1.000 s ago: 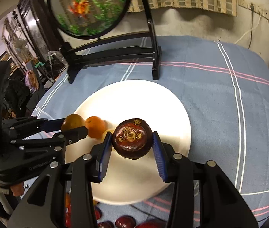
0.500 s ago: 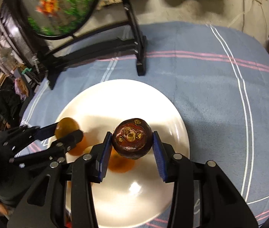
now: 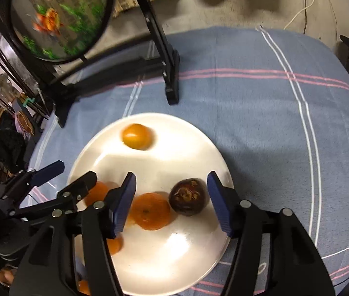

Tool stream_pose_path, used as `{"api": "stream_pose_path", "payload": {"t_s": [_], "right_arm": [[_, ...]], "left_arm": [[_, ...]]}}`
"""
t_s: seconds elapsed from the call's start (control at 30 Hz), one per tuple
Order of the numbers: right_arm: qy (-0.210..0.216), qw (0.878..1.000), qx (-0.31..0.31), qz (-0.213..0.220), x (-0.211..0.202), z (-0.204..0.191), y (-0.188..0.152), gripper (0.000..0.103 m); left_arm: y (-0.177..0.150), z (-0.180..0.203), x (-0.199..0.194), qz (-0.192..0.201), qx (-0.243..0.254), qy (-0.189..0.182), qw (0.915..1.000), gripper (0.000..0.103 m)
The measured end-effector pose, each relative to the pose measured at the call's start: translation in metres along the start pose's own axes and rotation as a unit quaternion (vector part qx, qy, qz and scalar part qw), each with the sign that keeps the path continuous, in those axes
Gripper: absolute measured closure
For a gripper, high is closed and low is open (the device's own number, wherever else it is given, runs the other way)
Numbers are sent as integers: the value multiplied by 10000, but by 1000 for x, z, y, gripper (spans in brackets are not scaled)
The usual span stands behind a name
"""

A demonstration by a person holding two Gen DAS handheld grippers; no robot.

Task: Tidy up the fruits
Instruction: 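Carry both fruits onto the white plate and open both grippers, then grasp a red plum with the left gripper while the right gripper grasps a small yellow fruit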

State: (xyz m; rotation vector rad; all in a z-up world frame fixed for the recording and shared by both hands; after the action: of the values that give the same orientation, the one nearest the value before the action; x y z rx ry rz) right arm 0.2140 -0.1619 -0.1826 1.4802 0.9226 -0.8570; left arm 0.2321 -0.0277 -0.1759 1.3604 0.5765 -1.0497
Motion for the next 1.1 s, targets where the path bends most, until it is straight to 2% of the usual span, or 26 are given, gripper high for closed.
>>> {"api": "stream_pose_path", "payload": {"t_s": [0.17,0.3,0.47,0.63,0.8,0.93,1.1], "right_arm": [[74,9996,-131,231,-38,-6,-4,41],[181,9982,-295,484,-71,-10,-25,41],[234,9963,-445,696,-105,1,-75,41],[-18,9945,-753,721,-120,25,-140,41],[-282,9944,-872,520,-119,51,-208,41],[-730,9900,-1184,239,-100,63,-259,41],[-834,9876,-1327,88,-79,64,-276,41]], "left_arm": [[-2,6,-34,196,45,-113,9997,35],[-19,6,-66,350,176,-172,9991,32],[-63,0,-94,319,119,-340,9988,32],[-121,9,-105,104,283,-443,9986,32],[-188,27,-98,-329,279,-742,9963,31],[-229,38,-87,-627,115,-977,9932,31],[-254,41,-72,-902,66,-952,9913,31]]}}
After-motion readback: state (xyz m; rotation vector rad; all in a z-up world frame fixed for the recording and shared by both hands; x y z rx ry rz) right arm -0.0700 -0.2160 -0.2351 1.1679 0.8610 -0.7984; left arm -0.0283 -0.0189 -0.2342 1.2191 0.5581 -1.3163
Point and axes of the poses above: each gripper's, at about its wrist camera, not at the fingertips, and x roughly the way its jaws point, z to its right, y to its top, the point moved 10 cm from there along x, roughly the way its jaws point, and after that the axes turned 15 degrees about -y, right-handed, at the moved point
